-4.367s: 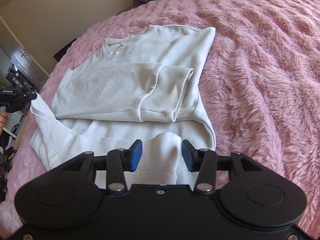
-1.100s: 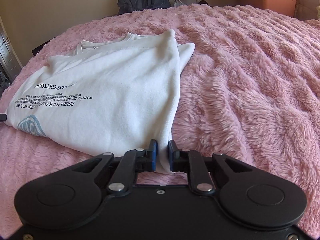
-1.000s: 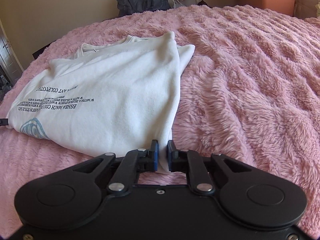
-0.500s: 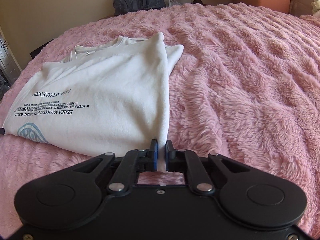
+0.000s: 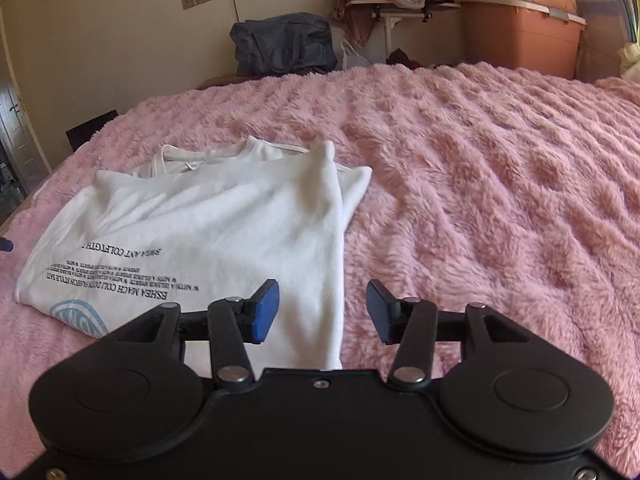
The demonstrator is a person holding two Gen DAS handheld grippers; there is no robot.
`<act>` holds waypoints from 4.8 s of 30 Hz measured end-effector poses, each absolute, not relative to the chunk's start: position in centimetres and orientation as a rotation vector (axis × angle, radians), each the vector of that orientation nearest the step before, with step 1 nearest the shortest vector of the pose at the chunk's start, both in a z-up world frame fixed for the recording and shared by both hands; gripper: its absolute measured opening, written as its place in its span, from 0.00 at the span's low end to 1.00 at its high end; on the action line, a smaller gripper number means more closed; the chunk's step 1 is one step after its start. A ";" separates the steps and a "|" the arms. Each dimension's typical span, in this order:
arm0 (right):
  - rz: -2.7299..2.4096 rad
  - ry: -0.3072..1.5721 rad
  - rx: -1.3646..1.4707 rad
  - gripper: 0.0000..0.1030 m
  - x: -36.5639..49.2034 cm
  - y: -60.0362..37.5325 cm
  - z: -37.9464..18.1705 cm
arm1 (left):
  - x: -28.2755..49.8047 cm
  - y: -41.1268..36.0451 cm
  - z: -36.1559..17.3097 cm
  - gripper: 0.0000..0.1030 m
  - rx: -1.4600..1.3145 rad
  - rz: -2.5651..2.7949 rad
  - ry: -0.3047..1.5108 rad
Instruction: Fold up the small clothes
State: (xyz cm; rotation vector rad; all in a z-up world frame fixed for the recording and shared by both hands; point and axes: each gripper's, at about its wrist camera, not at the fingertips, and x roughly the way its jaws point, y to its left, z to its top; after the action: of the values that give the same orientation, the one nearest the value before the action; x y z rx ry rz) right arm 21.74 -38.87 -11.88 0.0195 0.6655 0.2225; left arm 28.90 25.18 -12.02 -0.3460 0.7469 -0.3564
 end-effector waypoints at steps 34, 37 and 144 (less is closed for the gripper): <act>0.096 0.628 0.135 0.62 33.0 -38.3 -16.0 | 40.9 23.6 -16.7 0.30 -0.393 -0.058 0.652; 0.123 0.579 0.068 0.62 32.8 -37.2 -14.9 | 39.5 24.9 -15.3 0.27 -0.489 -0.049 0.621; 0.538 0.373 -0.722 0.13 14.7 5.6 -16.2 | 39.4 27.1 -16.5 0.13 -0.831 -0.287 0.742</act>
State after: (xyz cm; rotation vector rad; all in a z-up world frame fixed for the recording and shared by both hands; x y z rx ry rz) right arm 14.69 5.58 -16.17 -0.7219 0.3734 0.5383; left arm 39.37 27.13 -16.46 -0.8311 0.7423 -0.2865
